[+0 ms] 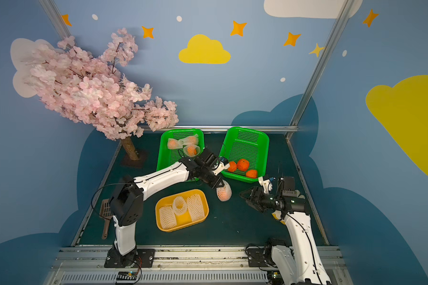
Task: Remove foam nets from oranges
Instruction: Remove the foam net from the orange, then place the foam net into the storage box.
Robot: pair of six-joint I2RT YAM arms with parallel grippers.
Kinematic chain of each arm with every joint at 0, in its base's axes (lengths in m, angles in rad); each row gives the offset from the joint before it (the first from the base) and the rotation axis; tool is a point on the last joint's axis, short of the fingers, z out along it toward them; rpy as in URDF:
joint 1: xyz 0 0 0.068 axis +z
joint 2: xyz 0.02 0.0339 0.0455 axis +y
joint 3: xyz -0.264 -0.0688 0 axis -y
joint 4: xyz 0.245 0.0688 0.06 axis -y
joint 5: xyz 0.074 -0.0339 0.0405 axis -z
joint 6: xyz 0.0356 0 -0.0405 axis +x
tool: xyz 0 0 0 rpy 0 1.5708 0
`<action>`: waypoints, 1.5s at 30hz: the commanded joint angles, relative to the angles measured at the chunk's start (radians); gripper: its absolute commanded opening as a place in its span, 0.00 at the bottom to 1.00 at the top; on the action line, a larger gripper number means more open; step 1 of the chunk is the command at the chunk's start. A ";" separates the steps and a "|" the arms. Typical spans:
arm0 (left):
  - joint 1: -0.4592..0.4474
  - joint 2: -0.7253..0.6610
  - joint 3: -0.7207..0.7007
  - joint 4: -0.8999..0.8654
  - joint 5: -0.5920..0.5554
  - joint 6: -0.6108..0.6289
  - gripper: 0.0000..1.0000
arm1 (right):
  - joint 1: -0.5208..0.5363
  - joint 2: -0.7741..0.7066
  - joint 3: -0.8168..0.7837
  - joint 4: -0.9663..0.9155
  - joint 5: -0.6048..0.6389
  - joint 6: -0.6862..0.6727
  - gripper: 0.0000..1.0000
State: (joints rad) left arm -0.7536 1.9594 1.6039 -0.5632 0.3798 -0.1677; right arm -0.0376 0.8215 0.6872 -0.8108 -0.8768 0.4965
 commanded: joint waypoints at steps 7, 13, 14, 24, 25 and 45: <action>0.026 0.019 0.022 0.024 0.252 -0.258 0.11 | 0.038 -0.121 -0.111 0.036 0.045 0.007 0.71; 0.028 0.033 0.043 0.054 0.342 -0.340 0.11 | 0.172 -0.061 -0.106 0.094 0.157 -0.006 0.71; 0.028 0.034 0.037 0.066 0.354 -0.361 0.11 | 0.193 -0.049 -0.103 0.106 0.176 -0.013 0.71; 0.037 0.016 -0.029 0.175 0.392 -0.491 0.10 | 0.277 0.097 -0.069 0.177 0.331 -0.075 0.71; 0.043 -0.003 -0.041 0.199 0.387 -0.507 0.10 | 0.276 0.107 -0.065 0.168 0.351 -0.074 0.71; 0.182 -0.277 -0.049 -0.105 0.403 -0.449 0.10 | 0.271 -0.041 -0.035 0.177 0.298 -0.070 0.83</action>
State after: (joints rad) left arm -0.5976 1.7340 1.5517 -0.5175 0.7597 -0.6666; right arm 0.2348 0.7952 0.6102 -0.6079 -0.6079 0.4511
